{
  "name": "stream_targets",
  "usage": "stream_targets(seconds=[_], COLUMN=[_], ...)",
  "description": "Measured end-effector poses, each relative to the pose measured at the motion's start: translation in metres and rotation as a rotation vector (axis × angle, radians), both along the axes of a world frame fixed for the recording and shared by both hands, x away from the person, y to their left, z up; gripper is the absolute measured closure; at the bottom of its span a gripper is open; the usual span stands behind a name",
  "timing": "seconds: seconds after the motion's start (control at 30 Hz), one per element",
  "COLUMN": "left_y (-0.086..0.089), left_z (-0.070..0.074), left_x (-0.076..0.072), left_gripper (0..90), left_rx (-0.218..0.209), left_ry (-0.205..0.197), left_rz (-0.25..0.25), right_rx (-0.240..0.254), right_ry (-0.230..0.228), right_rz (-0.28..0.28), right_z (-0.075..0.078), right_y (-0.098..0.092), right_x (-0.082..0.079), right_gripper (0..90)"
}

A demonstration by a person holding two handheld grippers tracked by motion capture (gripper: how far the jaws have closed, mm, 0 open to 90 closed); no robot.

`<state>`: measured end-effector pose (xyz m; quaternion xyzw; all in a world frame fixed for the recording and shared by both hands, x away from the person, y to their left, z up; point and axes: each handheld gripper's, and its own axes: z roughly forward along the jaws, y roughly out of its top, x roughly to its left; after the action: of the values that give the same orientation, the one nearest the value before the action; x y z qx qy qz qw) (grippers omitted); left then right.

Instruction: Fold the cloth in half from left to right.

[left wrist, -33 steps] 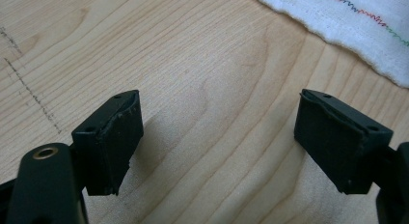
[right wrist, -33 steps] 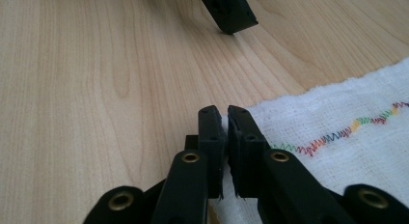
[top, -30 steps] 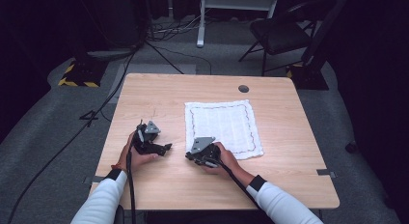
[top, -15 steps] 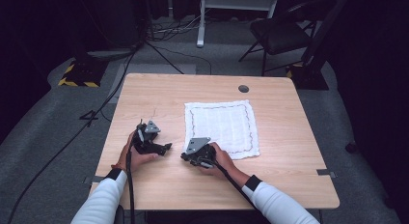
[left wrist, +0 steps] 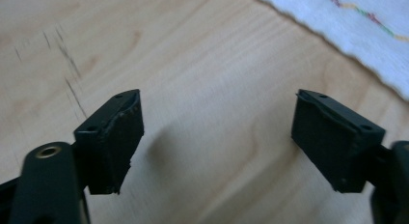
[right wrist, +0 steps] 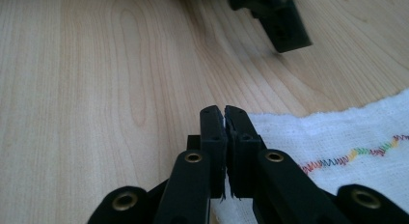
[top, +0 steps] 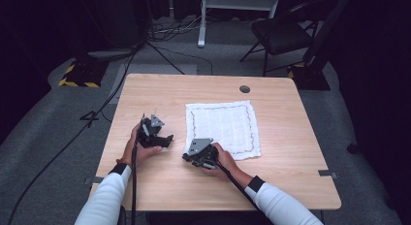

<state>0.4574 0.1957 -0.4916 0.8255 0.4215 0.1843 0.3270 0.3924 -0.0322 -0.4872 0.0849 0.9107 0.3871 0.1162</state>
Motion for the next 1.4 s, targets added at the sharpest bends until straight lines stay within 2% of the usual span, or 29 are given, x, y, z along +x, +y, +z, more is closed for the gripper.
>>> stream_targets(seconds=[0.07, 0.13, 0.2, 0.33, 0.5, 0.67, 0.83, 0.93, 0.97, 1.13, 1.27, 1.4], left_y=[0.000, -0.003, -0.008, -0.021, -0.041, -0.055, -0.056, -0.055, -0.056, -0.064, -0.077, -0.079], left_z=[0.006, 0.012, 0.015, 0.018, 0.017, 0.006, 0.001, -0.001, -0.002, -0.004, -0.007, -0.010], left_x=[0.013, 0.023, 0.033, 0.055, 0.077, 0.089, 0.099, 0.103, 0.104, 0.109, 0.114, 0.116], left_gripper=[20.0, 20.2, 20.1, 20.0, 20.1, 19.9, 20.9, 20.9, 20.8, 20.4, 20.3, 20.8], left_rx=[-0.068, -0.101, -0.117, -0.137, -0.136, -0.087, -0.088, -0.070, -0.056, -0.064, -0.040, -0.069], left_ry=[0.008, 0.001, -0.008, 0.000, -0.002, 0.006, 0.013, 0.014, 0.020, 0.035, 0.036, 0.032], left_rz=[0.012, 0.007, -0.006, 0.005, 0.033, 0.080, 0.127, 0.146, 0.146, 0.136, 0.135, 0.152], right_rx=[0.004, 0.006, 0.012, 0.018, 0.027, 0.021, 0.022, 0.019, 0.019, 0.016, 0.012, 0.013], right_ry=[0.001, 0.001, -0.001, 0.001, 0.002, -0.003, 0.000, 0.007, 0.009, 0.007, 0.010, 0.018], right_rz=[-0.004, -0.005, -0.005, -0.003, -0.004, -0.002, -0.001, 0.003, 0.002, 0.004, 0.007, 0.009], right_z=[0.000, 0.000, 0.001, 0.000, 0.000, -0.002, -0.002, -0.003, -0.003, -0.005, -0.006, -0.007], right_y=[-0.001, -0.001, -0.001, -0.002, -0.004, -0.006, -0.007, -0.007, -0.007, -0.007, -0.007, -0.007], right_x=[0.000, -0.001, -0.001, 0.000, -0.001, -0.003, -0.004, -0.005, -0.005, -0.006, -0.006, -0.005], right_gripper=[87.7, 87.6, 87.7, 87.7, 87.7, 87.7, 87.6, 87.7, 87.6, 87.6, 87.6, 87.6])
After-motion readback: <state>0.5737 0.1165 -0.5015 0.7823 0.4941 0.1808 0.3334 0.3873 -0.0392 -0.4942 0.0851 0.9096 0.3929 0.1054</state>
